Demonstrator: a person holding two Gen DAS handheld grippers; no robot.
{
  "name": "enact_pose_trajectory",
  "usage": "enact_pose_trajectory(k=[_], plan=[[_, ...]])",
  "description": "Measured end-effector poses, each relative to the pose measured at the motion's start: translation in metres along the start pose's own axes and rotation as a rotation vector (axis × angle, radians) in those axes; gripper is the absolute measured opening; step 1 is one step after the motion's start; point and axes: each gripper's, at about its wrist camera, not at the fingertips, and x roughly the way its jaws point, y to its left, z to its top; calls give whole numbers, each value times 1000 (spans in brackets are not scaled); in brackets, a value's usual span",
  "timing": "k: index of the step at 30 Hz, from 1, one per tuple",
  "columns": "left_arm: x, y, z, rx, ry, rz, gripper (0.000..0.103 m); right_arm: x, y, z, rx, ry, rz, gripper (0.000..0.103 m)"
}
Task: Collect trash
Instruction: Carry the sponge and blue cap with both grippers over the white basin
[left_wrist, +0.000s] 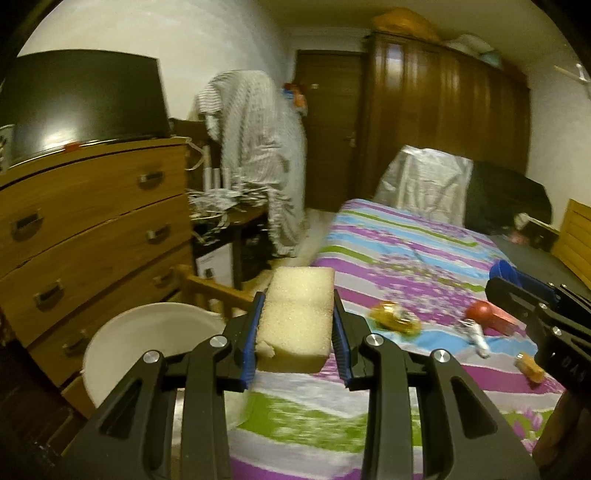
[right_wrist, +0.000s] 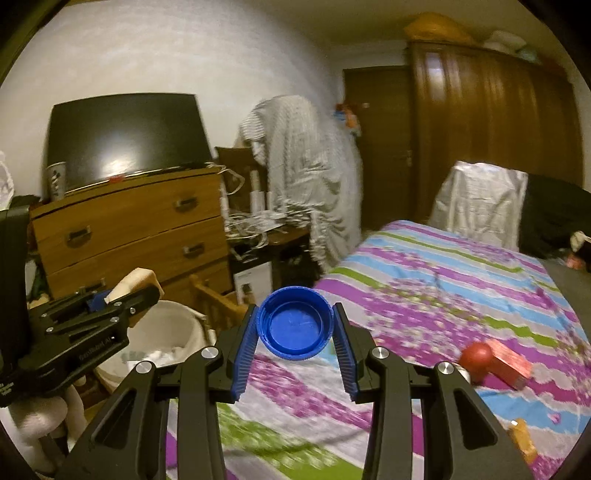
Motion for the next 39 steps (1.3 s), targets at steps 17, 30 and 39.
enact_pose_trajectory(k=[17, 30, 39], plan=[[31, 140, -1, -117, 135, 175, 32, 158, 148, 50, -121, 256, 300, 41], [69, 193, -32, -170, 270, 180, 32, 272, 202, 28, -174, 536, 393, 41], [80, 208, -36, -191, 286, 180, 32, 291, 206, 14, -185, 567, 401, 41]])
